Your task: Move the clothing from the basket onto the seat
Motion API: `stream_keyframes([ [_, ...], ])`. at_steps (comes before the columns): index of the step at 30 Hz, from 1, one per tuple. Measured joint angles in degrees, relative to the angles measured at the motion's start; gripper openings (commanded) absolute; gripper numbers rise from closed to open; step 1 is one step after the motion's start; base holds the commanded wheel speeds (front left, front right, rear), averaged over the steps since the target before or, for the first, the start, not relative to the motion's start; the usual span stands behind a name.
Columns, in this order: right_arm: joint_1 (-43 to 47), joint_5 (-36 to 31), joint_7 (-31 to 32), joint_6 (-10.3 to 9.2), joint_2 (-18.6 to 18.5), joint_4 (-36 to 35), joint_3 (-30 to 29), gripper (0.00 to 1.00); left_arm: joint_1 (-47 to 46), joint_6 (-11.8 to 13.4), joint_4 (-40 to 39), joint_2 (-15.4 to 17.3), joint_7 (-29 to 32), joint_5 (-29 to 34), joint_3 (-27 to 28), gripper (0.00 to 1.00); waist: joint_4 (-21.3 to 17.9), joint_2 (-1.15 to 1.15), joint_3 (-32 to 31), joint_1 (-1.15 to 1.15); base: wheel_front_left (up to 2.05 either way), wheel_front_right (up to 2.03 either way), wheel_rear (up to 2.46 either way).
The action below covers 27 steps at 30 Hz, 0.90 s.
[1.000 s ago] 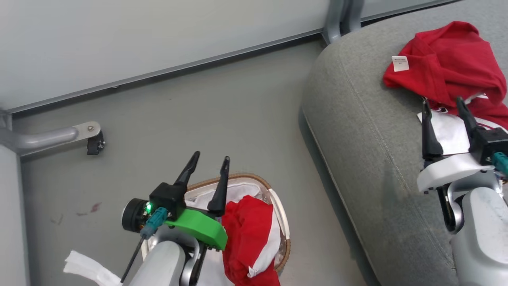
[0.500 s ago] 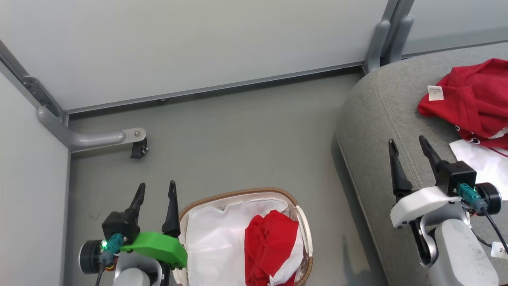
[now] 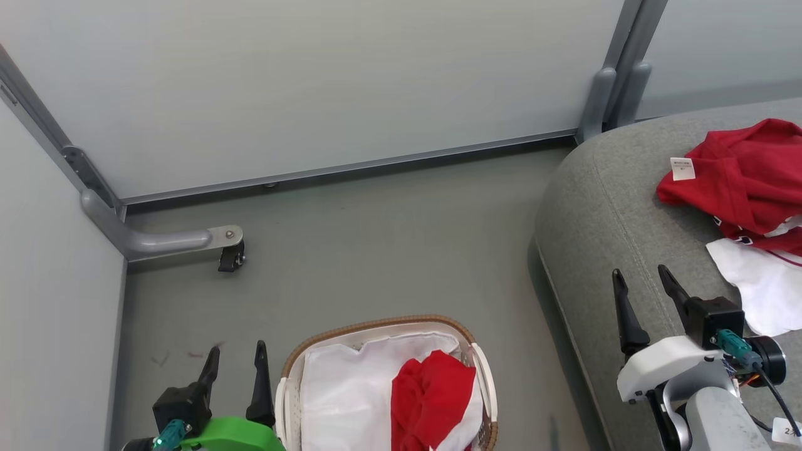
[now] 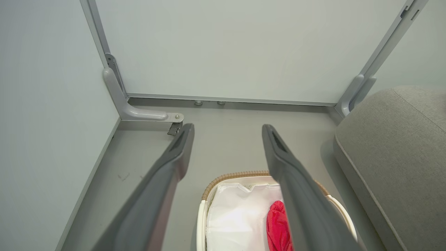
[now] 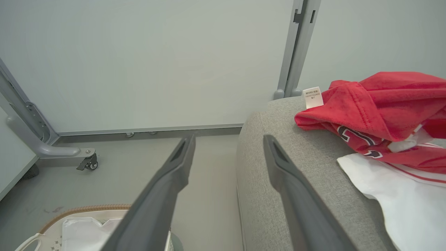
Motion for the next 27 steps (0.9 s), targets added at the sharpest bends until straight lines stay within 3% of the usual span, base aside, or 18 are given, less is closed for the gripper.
stream_keyframes([
  [13, -7.0, 1.5, 0.0, 0.0, 0.0, -3.7, 2.7, 1.0, -7.5, -1.2, 2.8, 0.0, 0.0, -2.7, -6.0, 1.0, -1.1, 0.0, 7.0, 0.0, 0.0, 0.0, 0.0],
  [27, -18.0, 4.6, 0.0, 0.0, 0.0, -10.5, 8.8, 1.0, -23.9, -4.4, 19.0, -0.1, 0.0, -11.1, -19.1, 1.0, -5.9, 0.0, 20.7, 0.0, 0.0, 0.0, 0.0],
])
